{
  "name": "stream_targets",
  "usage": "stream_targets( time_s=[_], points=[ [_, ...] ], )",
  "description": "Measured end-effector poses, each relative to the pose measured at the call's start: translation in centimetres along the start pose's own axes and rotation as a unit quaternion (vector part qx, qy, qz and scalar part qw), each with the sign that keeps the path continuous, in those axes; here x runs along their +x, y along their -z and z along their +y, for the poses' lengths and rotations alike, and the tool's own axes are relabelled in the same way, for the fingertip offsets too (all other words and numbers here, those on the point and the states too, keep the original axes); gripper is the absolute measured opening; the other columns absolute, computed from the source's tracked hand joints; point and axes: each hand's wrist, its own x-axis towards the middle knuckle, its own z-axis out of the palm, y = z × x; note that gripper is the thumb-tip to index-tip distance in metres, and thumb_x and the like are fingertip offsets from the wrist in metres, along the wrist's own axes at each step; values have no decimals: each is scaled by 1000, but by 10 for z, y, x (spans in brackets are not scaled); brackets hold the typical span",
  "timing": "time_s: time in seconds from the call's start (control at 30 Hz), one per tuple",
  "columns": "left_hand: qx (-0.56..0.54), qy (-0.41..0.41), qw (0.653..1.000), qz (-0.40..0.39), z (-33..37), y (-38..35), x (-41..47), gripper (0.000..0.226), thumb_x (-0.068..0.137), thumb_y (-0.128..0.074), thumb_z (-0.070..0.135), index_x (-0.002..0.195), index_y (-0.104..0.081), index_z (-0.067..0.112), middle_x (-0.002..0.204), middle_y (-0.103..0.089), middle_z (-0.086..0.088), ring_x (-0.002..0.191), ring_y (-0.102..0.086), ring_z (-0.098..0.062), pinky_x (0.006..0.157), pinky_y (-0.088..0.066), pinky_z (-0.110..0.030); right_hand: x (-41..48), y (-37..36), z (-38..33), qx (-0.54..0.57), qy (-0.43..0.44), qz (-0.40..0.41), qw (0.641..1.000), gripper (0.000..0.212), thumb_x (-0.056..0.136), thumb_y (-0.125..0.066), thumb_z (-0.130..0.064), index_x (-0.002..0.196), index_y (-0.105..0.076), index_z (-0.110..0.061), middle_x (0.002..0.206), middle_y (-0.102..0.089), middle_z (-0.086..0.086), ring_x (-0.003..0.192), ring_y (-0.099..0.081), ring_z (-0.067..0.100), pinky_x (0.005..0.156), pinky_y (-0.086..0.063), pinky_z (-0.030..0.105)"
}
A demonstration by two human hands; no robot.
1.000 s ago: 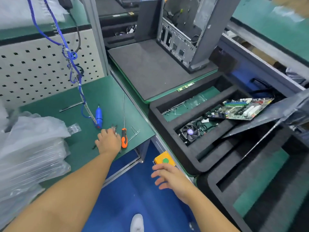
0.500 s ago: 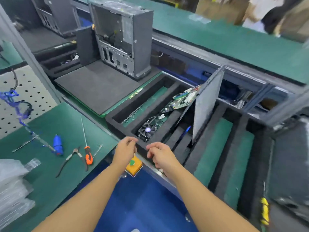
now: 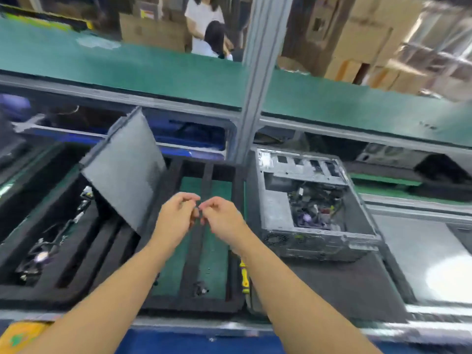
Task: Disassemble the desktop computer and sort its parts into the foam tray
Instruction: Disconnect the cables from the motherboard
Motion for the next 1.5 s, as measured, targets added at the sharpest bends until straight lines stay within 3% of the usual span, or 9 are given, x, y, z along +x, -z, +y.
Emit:
stream_targets(
  time_s=[0.27, 0.37, 0.47, 0.7, 0.87, 1.13, 1.23, 1.33, 1.5],
  points=[
    [243, -108, 956, -122, 10, -184, 16, 22, 90, -57, 19, 107, -57, 34, 117, -57, 6, 101, -57, -7, 89, -44, -29, 18, 187, 92, -205, -45, 107, 972, 11, 91, -50, -24, 97, -59, -21, 99, -67, 5, 94, -61, 28, 81, -51, 38],
    [431, -144, 879, -142, 5, -230, 28, 40, 94, -54, 31, 133, -51, 23, 152, -37, 0, 137, -38, -20, 110, -34, -37, 23, 234, 131, -347, -54, 98, 931, 17, 95, -49, -31, 104, -56, -19, 103, -62, 5, 98, -57, 30, 85, -49, 41],
    [551, -170, 805, -143, -4, -255, 39, 52, 100, -43, 38, 147, -39, 19, 163, -20, -4, 150, -19, -23, 119, -26, -41, 23, 262, 169, -404, -78, 52, 910, 29, 101, -38, -41, 106, -54, -18, 101, -64, 6, 95, -59, 31, 82, -46, 41],
    [606, -191, 767, -91, -27, -268, 38, 65, 94, -36, 58, 148, -30, 23, 158, -27, 2, 148, -17, -20, 117, -18, -44, 27, 270, 194, -408, -108, -4, 907, 35, 92, -28, -43, 84, -54, -21, 85, -62, 4, 74, -56, 29, 67, -41, 37],
    [617, -147, 763, -120, -28, -266, 42, 78, 88, -39, 55, 155, -9, 30, 164, -7, 5, 152, 3, -21, 118, -2, -59, 33, 272, 192, -403, -142, -56, 902, 40, 93, -26, -39, 104, -58, -17, 112, -65, 10, 94, -60, 32, 79, -43, 42],
    [609, -146, 769, -127, -25, -256, 40, 80, 77, -34, 63, 150, -17, 36, 152, -20, 14, 142, -15, -12, 104, -30, -58, 31, 267, 193, -373, -181, -99, 904, 46, 94, -29, -37, 117, -59, -12, 126, -62, 14, 106, -59, 32, 86, -42, 43],
    [619, -159, 762, -103, -25, -256, 40, 75, 73, -34, 64, 143, -27, 39, 142, -32, 14, 134, -25, -12, 102, -28, -55, 32, 268, 194, -333, -187, -109, 918, 39, 92, -35, -37, 105, -60, -10, 110, -64, 14, 88, -57, 29, 82, -44, 39],
    [630, -170, 755, -70, -19, -265, 51, 61, 77, -34, 62, 131, -43, 37, 122, -48, 9, 119, -41, -17, 102, -23, -52, 39, 281, 193, -186, -188, -36, 964, 26, 93, -45, -32, 73, -42, -17, 67, -50, 4, 57, -41, 21, 59, -35, 31],
    [616, -187, 764, -44, -12, -282, 75, 43, 90, -36, 55, 115, -57, 27, 109, -52, 5, 106, -47, -17, 99, -27, -45, 61, 310, 195, -47, -164, 241, 955, 14, 96, -47, -26, 101, -46, -13, 93, -62, 8, 69, -54, 19, 60, -45, 34]
  ],
)
